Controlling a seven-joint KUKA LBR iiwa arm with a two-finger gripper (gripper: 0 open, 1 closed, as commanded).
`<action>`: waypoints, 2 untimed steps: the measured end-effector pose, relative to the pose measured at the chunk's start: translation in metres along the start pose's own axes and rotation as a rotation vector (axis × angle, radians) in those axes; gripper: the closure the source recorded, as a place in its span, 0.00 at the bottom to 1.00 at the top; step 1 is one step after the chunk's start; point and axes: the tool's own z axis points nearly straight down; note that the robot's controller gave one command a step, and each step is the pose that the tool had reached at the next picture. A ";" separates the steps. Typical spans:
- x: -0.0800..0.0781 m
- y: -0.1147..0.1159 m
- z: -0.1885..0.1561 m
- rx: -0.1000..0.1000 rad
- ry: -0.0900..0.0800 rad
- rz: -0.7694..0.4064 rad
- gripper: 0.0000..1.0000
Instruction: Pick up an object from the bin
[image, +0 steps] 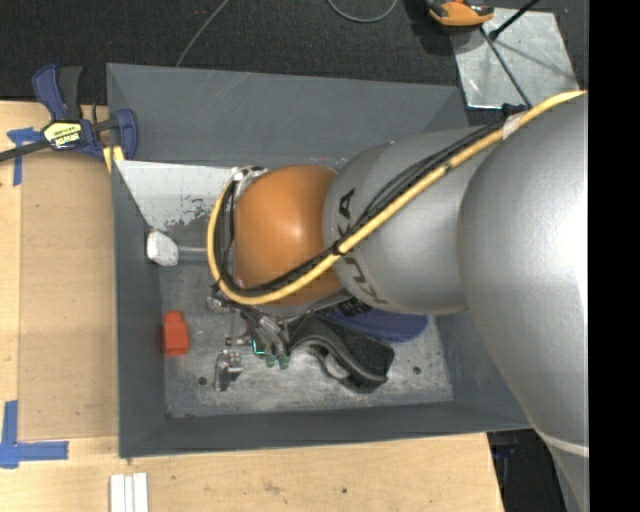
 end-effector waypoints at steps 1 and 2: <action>-0.035 -0.117 0.033 0.003 -0.005 -0.185 0.00; -0.035 -0.113 0.031 -0.001 -0.006 -0.189 1.00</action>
Offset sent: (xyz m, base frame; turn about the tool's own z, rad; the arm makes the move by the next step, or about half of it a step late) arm 0.0341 -0.1120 -0.0320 -0.1914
